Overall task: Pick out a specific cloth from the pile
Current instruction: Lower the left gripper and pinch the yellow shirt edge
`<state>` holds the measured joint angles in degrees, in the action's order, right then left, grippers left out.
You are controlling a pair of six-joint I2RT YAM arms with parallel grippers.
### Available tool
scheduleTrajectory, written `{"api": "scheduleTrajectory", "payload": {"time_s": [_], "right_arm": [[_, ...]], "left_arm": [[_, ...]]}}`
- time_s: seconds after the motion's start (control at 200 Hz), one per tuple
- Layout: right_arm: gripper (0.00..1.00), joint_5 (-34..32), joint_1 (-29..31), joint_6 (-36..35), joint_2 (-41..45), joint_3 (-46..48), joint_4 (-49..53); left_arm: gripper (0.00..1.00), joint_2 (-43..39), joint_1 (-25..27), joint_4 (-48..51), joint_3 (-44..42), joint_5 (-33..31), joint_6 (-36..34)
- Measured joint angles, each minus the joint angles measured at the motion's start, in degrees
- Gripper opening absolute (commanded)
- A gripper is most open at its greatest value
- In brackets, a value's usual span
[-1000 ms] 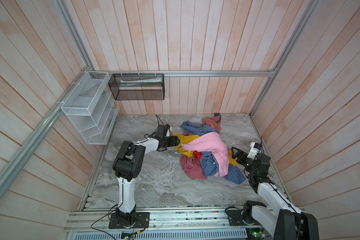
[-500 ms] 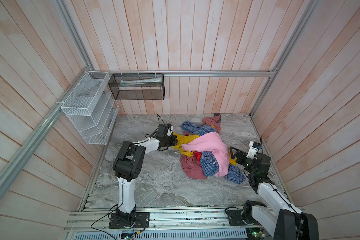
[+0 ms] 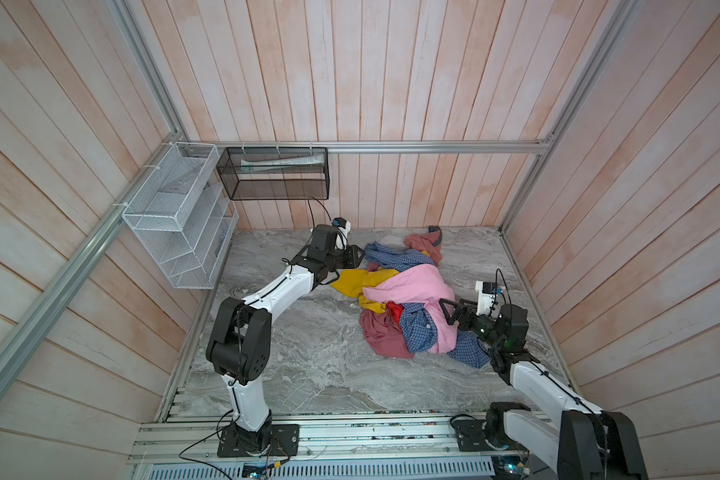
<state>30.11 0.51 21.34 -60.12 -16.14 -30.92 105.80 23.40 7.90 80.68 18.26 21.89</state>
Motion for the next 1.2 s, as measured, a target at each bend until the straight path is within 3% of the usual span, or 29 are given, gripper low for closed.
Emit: {"api": "scheduleTrajectory", "payload": {"time_s": [0.26,0.36,0.57,0.94,1.2], "right_arm": [[0.95,-0.9,0.6,-2.6,1.1,-0.2,1.8],[0.95,-1.4,0.6,-3.2,1.8,-0.2,2.4],[0.95,-2.1,0.6,-3.7,2.0,-0.2,2.7],[0.95,-2.9,0.6,-3.8,1.4,-0.3,2.7],[0.98,-3.3,0.6,-3.7,0.8,-1.3,2.6]], "left_arm": [[0.68,2.3,-0.1,2.5,-9.1,-0.1,2.7],[0.76,2.1,-0.1,1.9,-12.8,-0.2,3.7],[0.76,-1.5,-0.1,0.7,-20.0,-2.1,3.3],[0.81,-1.8,2.6,-3.6,-20.0,-7.9,-7.9],[0.77,3.6,3.3,-8.7,-16.0,-9.2,-15.5]]}}
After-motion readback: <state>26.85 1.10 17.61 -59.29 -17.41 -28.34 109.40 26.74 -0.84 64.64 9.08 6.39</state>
